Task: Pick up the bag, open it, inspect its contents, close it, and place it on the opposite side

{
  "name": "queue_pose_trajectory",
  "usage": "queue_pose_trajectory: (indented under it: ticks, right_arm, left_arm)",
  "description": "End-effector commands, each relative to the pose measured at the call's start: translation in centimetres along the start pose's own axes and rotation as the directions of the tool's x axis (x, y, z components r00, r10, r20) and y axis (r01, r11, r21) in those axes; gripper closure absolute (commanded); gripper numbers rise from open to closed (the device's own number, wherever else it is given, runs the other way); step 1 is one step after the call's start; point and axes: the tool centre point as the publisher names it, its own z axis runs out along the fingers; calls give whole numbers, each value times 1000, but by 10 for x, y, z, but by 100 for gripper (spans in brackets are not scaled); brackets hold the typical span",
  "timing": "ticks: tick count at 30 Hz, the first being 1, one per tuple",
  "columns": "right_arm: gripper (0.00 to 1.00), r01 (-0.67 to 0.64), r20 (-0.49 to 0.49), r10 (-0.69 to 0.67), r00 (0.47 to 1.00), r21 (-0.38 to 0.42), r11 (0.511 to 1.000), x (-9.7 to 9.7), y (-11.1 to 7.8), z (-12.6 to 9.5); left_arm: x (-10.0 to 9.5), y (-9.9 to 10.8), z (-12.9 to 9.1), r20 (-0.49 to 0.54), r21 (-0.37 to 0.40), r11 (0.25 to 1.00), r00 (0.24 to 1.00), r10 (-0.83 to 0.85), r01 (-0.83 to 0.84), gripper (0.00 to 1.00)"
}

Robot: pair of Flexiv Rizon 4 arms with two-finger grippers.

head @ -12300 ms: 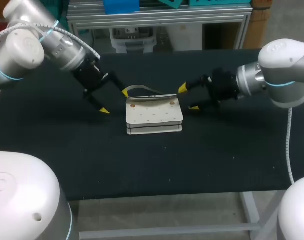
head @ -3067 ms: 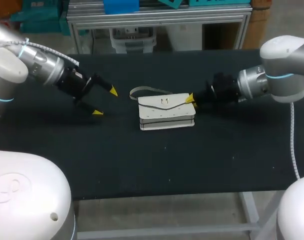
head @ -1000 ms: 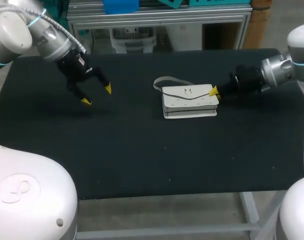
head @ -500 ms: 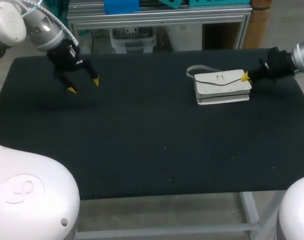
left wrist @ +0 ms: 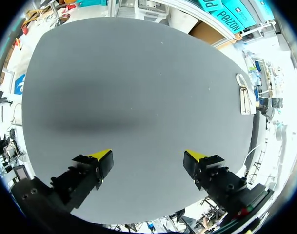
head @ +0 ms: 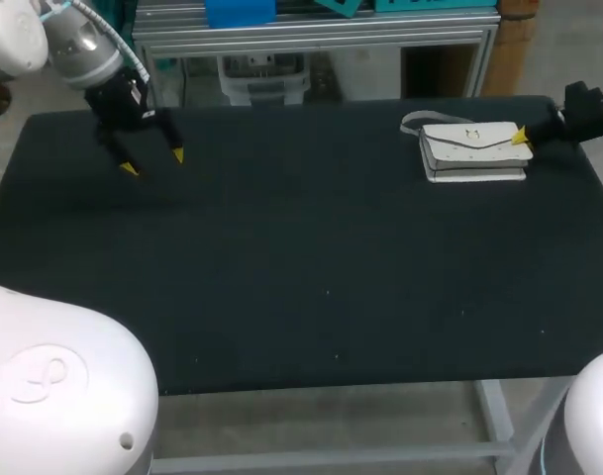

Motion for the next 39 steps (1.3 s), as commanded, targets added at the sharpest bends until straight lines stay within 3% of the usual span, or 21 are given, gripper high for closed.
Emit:
queue_pose_trajectory:
  ticks: [1, 8, 21, 28, 29, 30, 31, 39]
  right_arm:
    - [100, 5, -33, 1, 999, 172, 985, -20, 40, -13]
    - [100, 1, -32, 5, 999, 192, 981, -36, 58, -35]
    - [100, 0, -45, 12, 999, 262, 965, -62, 74, -46]
    - [100, 13, -46, 1, 999, 289, 957, -60, 76, -51]
    - [68, 11, -46, 3, 999, 296, 955, -59, 75, -50]
    - [10, 12, -41, 1, 999, 307, 952, -57, 73, -48]
    - [0, 11, -34, 0, 999, 307, 952, -55, 71, -47]
    - [0, -20, 42, 8, 999, 306, 952, -31, 43, -51]
  left_arm:
    - [2, -8, 1, 13, -18, 1000, 1000, -8, 9, 0]
    - [7, -12, 5, 21, -25, 1000, 1000, -16, 16, 0]
    - [19, -13, 10, 41, -41, 999, 999, -3, 5, 0]
    - [19, -11, 9, 48, -40, 999, 999, -7, 9, 0]
    - [19, -11, 9, 48, -39, 999, 999, -7, 8, 0]
    - [19, -11, 9, 46, -39, 999, 999, -6, 8, 0]
    - [20, -11, 9, 45, -39, 999, 999, -6, 7, 0]
    - [25, -12, 9, 46, -39, 999, 999, 18, -16, 0]
